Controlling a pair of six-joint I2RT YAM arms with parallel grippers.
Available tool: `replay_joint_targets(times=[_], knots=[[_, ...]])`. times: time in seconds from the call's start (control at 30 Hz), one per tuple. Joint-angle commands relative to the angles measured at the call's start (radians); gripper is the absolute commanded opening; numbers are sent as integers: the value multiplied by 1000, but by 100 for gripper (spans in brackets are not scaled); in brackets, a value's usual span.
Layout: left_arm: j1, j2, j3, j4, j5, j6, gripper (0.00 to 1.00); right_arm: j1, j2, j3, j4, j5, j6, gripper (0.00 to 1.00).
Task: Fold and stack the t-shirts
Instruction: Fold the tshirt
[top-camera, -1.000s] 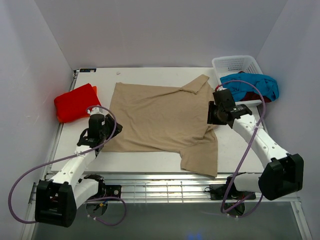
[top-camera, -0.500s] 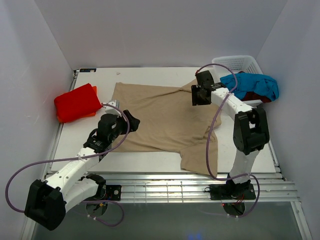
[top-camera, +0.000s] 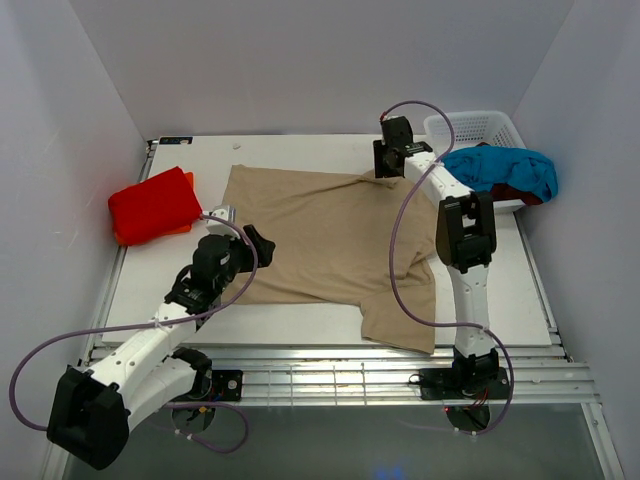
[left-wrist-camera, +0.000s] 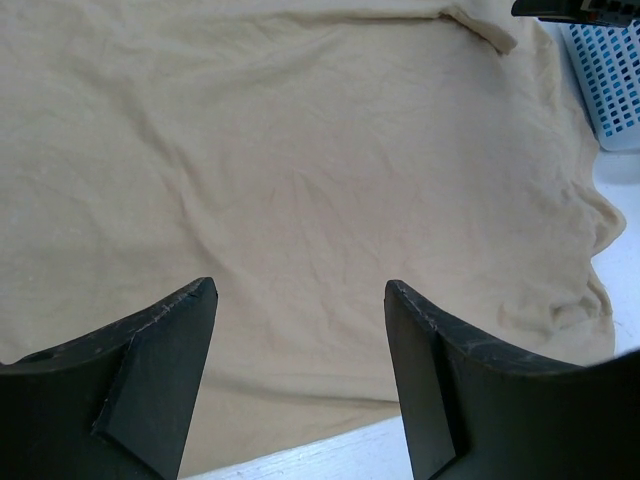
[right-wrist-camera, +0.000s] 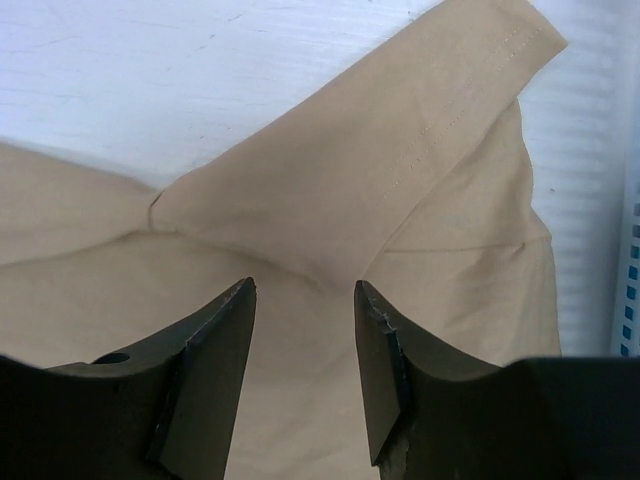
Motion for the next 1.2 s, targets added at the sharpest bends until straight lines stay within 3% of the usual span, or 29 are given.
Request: replay_joint_targets(times=[0.0,0.33,0.43,0.47,0.5,0.57,0.93,1.17], knots=[[-3,10,24,10,-18,6,78,-20,72,88,-15,21,-27,50],[-3,44,23,24,-35,-4,78,-67,175,146,-6,-12,-30,47],[-3,56,21,31,-38,-2,78,-75,178,148,2,-15,-32,32],[-3,65,20,33,-38,-5,78,-75,180,148,2,-15,-32,19],[-3,70,18,36,-38,-7,78,-76,178,146,2,-13,-32,13],[-3,88,16,42,-29,-14,78,-76,168,143,5,-22,-32,8],[-3,128,-10,65,-9,-54,78,-76,48,167,62,-131,31,8],[-3,130,-37,67,-4,-68,78,-76,72,215,171,-183,120,8]])
